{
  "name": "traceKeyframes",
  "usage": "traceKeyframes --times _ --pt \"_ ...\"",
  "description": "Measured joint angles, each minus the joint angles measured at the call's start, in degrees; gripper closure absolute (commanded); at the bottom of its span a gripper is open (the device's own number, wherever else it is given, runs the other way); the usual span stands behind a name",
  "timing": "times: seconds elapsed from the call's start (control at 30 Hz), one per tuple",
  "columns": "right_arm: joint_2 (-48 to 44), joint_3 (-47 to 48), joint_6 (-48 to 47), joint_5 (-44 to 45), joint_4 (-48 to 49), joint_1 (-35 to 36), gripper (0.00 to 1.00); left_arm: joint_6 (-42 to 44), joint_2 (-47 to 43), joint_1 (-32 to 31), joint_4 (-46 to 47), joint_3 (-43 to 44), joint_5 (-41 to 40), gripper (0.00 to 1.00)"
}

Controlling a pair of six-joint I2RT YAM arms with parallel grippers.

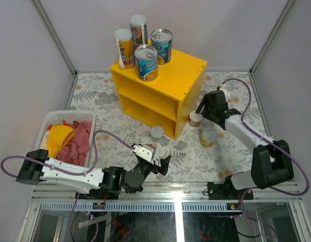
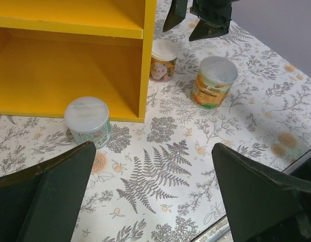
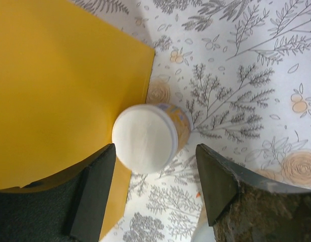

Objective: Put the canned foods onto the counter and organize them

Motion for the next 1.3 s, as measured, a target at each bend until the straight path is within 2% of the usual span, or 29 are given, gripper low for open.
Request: traceKeyframes --times 0.17,0.47,0.73,1.3 --pt "7.15 5.14 1.16 -0.15 0.98 -1.51 0.44 -1.16 0.0 -0.04 -2.16 0.02 -0.74 0.01" --pt "15.19 8.81 3.69 -4.42 3.32 -1.77 0.48 -2.97 0.02 -0.04 -4.92 0.07 -1.81 0.01" --pt "13.79 6.12 3.91 -4.46 4.68 -0.39 0.48 -3.67 0.72 -0.04 -3.8 -0.72 -2.12 0.0" --pt "1.25 -5.33 8.68 -4.44 0.31 11.56 0.48 -3.39 6.45 -0.04 5.53 -7.15 -1.6 0.0"
